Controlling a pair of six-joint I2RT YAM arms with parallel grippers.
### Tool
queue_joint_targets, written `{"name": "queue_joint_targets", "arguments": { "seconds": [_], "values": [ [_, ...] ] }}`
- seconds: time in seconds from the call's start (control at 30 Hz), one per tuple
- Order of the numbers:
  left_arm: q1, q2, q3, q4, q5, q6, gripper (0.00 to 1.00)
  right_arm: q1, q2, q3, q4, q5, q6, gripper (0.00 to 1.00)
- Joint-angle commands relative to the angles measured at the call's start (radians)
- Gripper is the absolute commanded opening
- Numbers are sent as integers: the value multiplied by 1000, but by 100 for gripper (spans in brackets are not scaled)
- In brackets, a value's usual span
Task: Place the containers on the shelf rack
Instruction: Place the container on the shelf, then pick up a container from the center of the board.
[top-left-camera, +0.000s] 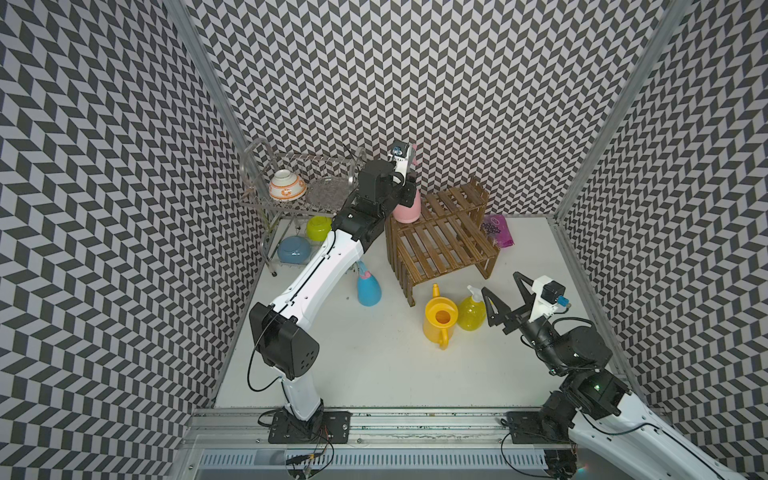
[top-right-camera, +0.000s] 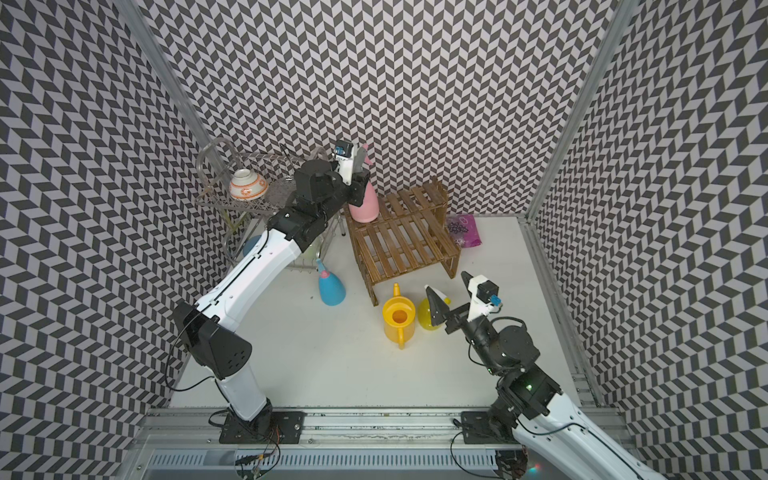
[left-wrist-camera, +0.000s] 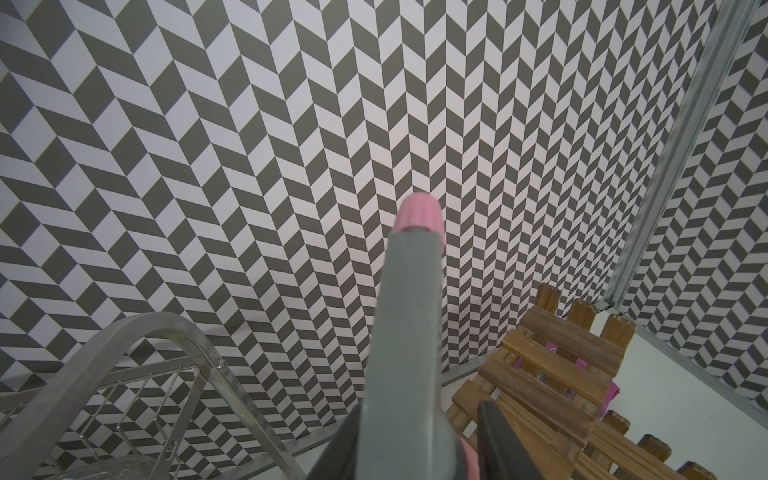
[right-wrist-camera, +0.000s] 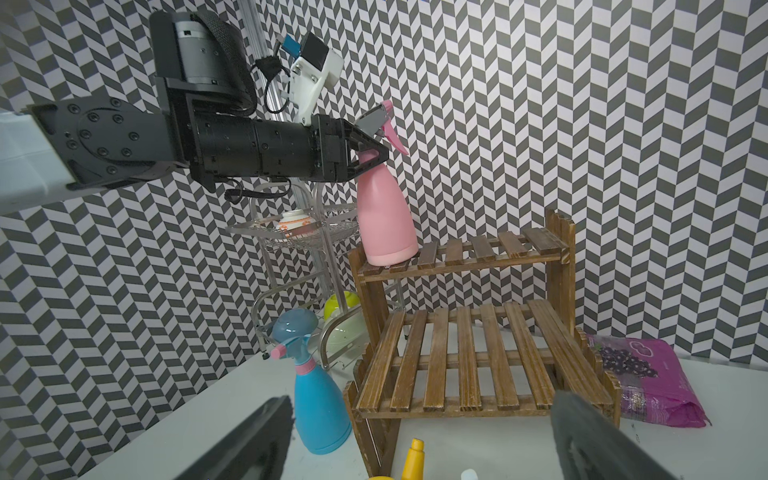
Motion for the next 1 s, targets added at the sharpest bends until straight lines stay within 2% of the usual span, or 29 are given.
{"name": "queue_joint_targets", "arguments": {
  "seconds": [0.0,0.1,0.2,0.33,0.63,0.73,0.8,0.97],
  "values": [
    [7,-15,7,-6,29,-13,54,-4,5,16,30,-5,-7,100],
    [10,-31,8,-3,48,-29,67,-4,6,16,30,-3,-8,100],
    [13,-51,7,5,61,-40,75,-5,5,17,26,-2,-9,100],
    [17,-82,3,14,81,-52,78,-4,3,17,21,-2,-11,100],
    [25,-187,-62,73,152,-71,78,-4,2,23,9,-3,-11,100],
    [25,-274,-184,166,233,-68,80,-5,-6,22,3,-13,-8,100],
    [24,-368,-304,280,297,-73,84,-5,-11,20,2,-29,-5,100],
    [26,-633,-726,577,413,-108,99,-5,-18,18,1,-107,9,100]
  ]
}}
